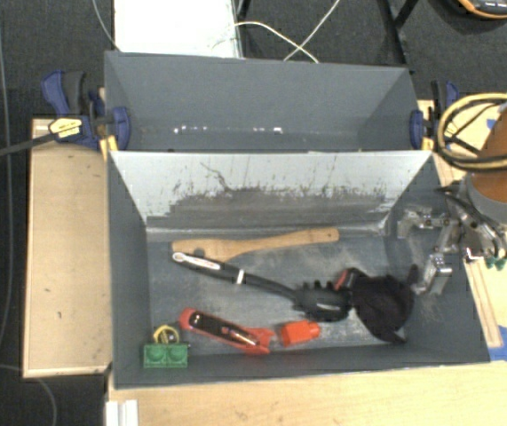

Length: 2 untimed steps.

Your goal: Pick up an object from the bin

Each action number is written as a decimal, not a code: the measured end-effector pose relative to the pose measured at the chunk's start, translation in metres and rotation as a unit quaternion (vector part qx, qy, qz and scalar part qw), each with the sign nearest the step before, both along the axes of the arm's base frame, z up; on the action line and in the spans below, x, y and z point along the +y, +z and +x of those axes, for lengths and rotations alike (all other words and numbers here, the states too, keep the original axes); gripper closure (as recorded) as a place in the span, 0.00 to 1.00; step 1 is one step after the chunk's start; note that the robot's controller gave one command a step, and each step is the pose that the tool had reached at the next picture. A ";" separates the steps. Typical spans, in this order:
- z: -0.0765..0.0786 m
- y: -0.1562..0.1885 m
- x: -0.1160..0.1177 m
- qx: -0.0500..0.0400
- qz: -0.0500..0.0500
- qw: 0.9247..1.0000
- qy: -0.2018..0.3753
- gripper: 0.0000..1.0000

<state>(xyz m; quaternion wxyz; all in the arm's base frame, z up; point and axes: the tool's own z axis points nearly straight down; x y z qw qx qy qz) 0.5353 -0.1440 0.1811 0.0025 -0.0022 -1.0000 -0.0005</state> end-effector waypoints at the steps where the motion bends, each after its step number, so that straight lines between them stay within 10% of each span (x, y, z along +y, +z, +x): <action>1: 0.002 0.004 0.001 -0.004 -0.001 1.000 0.004 0.00; 2: -0.017 -0.112 0.019 -0.003 0.000 0.999 0.047 0.00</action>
Offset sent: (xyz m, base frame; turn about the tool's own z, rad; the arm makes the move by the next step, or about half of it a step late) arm -0.0169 0.0185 -0.1111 -0.0963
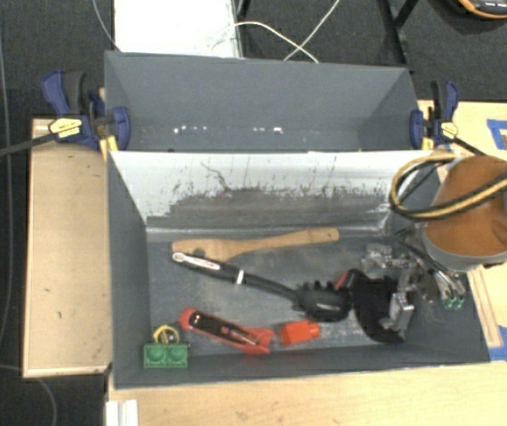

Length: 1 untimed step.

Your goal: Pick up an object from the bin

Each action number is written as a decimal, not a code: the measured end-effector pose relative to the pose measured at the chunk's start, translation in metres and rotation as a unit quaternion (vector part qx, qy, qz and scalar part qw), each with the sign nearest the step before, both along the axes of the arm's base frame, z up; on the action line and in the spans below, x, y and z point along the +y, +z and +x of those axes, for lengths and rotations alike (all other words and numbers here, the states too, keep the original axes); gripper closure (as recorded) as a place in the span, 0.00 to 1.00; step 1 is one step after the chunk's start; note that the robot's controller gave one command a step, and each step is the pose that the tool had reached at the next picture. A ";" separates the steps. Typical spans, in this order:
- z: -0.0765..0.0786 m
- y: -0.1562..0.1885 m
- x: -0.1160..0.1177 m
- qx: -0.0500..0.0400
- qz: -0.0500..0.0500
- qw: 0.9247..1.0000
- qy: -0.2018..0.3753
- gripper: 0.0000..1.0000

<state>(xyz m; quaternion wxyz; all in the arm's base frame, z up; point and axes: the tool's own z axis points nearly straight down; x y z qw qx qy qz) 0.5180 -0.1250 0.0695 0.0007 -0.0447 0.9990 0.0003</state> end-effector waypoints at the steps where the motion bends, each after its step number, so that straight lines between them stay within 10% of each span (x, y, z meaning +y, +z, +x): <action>1: -0.012 0.064 0.005 -0.008 -0.002 1.000 -0.026 0.00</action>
Offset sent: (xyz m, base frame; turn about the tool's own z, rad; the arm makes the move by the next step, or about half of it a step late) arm -0.0062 0.0149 0.0305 -0.4169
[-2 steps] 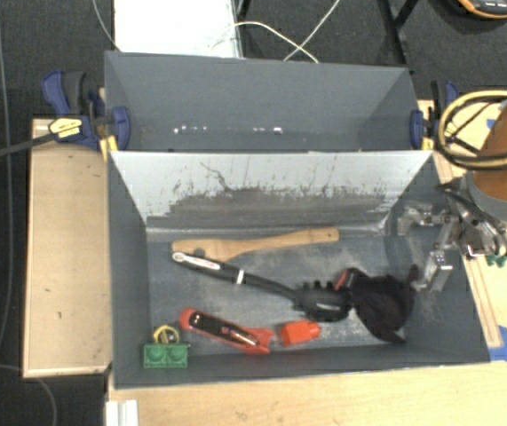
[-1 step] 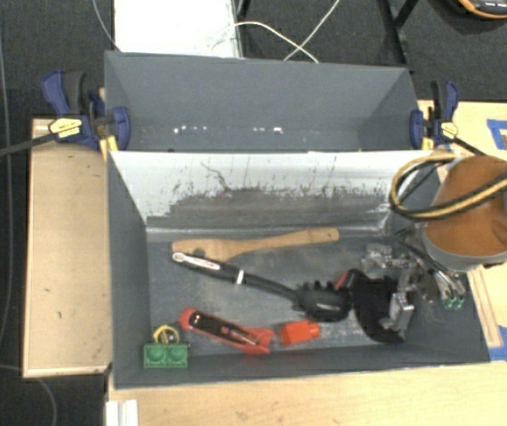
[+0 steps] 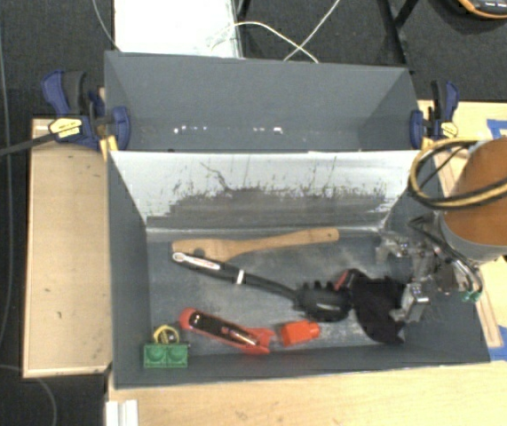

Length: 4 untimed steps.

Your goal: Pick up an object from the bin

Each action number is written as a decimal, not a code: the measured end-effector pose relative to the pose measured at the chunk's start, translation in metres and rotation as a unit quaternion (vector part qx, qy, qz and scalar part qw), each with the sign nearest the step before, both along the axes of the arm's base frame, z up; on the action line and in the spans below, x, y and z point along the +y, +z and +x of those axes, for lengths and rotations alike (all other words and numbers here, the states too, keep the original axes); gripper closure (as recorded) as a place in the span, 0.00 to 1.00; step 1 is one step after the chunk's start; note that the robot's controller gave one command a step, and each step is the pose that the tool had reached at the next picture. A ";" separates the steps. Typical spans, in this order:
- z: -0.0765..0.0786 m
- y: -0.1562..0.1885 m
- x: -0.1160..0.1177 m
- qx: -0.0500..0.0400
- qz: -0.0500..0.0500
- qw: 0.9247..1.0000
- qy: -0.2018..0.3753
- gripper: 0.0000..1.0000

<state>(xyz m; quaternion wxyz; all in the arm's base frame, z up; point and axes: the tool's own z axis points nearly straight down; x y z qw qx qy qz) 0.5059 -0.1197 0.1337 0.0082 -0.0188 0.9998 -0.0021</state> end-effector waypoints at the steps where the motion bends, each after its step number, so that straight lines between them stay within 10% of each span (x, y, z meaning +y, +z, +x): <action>1: 0.006 -0.034 0.010 0.008 0.001 0.973 0.232 0.00; 2: 0.006 -0.060 0.012 0.001 0.003 0.990 -0.140 0.00; 3: 0.005 -0.063 0.015 0.002 0.000 0.970 0.242 1.00; 4: 0.005 -0.063 0.016 0.004 -0.001 0.934 0.357 1.00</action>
Offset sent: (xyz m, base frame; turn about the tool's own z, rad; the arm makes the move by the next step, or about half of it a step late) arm 0.0061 0.0119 -0.0637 0.3590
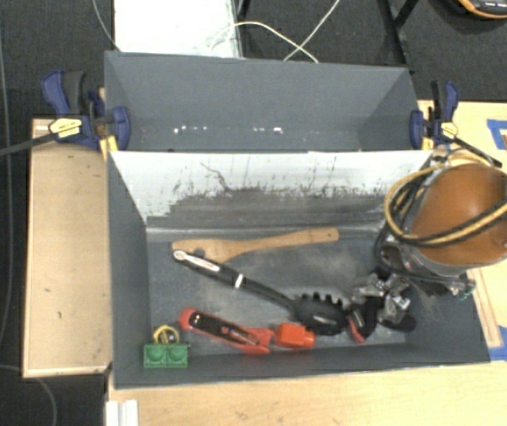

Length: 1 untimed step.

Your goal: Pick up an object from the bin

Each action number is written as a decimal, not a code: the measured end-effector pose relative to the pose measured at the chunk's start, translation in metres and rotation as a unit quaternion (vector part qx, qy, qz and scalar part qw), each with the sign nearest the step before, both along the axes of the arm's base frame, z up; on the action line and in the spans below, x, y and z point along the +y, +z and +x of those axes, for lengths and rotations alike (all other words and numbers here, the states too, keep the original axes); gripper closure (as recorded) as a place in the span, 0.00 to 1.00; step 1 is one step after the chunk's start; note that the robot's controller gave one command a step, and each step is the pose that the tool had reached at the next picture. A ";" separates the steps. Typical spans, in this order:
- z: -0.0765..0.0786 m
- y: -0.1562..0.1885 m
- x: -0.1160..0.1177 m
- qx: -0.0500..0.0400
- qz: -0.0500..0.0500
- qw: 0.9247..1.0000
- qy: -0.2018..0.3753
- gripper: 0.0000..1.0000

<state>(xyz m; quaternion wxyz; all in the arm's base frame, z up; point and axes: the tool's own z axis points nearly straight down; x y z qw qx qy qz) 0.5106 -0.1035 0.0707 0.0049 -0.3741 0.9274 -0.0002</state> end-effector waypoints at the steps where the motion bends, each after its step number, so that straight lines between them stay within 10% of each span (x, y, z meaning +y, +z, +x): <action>1: -0.003 0.018 0.001 0.004 0.001 0.997 0.073 1.00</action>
Offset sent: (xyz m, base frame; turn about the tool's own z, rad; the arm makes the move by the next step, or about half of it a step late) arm -0.0022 0.0009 0.0905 -0.1199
